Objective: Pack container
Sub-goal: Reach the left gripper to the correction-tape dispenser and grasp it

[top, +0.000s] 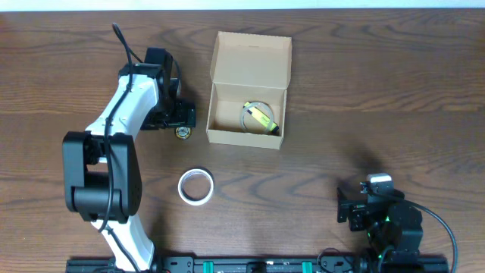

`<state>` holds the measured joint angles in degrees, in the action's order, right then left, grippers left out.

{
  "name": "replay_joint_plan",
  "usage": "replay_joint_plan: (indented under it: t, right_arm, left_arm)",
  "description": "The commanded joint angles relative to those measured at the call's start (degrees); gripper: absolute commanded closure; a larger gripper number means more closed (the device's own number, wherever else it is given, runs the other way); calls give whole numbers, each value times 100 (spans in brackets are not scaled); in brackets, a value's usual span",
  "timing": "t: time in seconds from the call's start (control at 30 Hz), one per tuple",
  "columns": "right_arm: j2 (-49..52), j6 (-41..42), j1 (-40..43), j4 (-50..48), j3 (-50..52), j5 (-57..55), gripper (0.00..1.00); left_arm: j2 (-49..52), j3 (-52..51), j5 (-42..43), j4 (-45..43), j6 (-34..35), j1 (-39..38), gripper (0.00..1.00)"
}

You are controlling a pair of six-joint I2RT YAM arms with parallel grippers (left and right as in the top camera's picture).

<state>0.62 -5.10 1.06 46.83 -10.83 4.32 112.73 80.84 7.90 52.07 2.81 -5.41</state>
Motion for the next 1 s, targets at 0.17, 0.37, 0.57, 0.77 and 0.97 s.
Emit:
replay_joint_plan:
  t: [0.17, 0.37, 0.57, 0.77, 0.97]
  right_arm:
    - [-31, -79, 37, 9, 46, 20, 1]
    - [-31, -79, 37, 9, 46, 22, 1]
    - [-31, -79, 37, 9, 46, 20, 1]
    - [-31, -79, 37, 9, 46, 20, 1]
    - [-31, -79, 37, 9, 46, 20, 1]
  left_arm:
    - [389, 153, 114, -9, -9, 11, 4]
    - [540, 175, 118, -118, -153, -28, 4]
    - [841, 511, 87, 2, -717, -214, 5]
    - [887, 570, 48, 28, -756, -221, 0]
    - [890, 568, -66, 39, -754, -214, 0]
